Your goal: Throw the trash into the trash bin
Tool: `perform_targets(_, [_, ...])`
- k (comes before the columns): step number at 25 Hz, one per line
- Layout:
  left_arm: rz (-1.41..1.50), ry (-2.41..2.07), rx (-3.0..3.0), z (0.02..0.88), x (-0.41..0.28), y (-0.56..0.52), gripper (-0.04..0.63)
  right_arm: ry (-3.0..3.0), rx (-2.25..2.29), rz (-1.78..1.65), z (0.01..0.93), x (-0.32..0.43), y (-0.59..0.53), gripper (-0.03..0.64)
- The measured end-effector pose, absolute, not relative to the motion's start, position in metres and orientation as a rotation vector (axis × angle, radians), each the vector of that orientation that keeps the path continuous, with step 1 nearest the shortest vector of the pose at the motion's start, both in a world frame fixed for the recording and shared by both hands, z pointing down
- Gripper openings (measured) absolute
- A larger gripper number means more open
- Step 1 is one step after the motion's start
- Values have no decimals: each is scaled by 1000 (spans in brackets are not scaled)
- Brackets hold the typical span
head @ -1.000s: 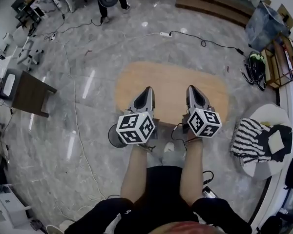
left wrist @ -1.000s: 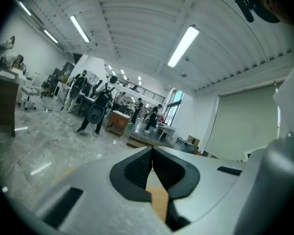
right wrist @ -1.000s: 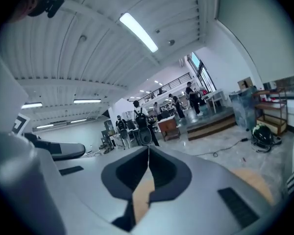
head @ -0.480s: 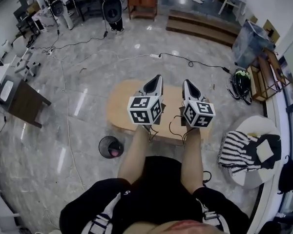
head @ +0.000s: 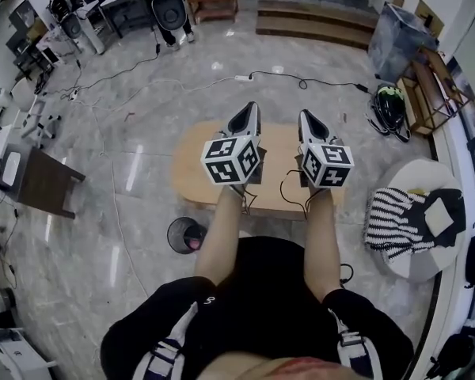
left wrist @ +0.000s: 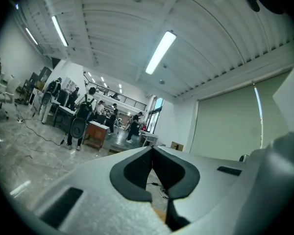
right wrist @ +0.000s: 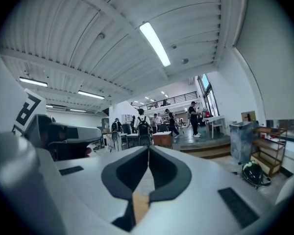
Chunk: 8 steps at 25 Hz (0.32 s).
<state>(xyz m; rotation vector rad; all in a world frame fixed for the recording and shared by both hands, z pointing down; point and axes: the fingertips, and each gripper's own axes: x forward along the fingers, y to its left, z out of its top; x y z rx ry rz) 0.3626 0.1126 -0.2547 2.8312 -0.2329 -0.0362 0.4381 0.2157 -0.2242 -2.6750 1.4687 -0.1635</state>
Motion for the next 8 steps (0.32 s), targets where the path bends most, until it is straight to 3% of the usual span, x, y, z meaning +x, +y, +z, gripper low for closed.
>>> perform_targets(8, [-5, -250, 2839, -256, 365, 111, 9, 1501, -2659, -167, -231, 443, 208, 12])
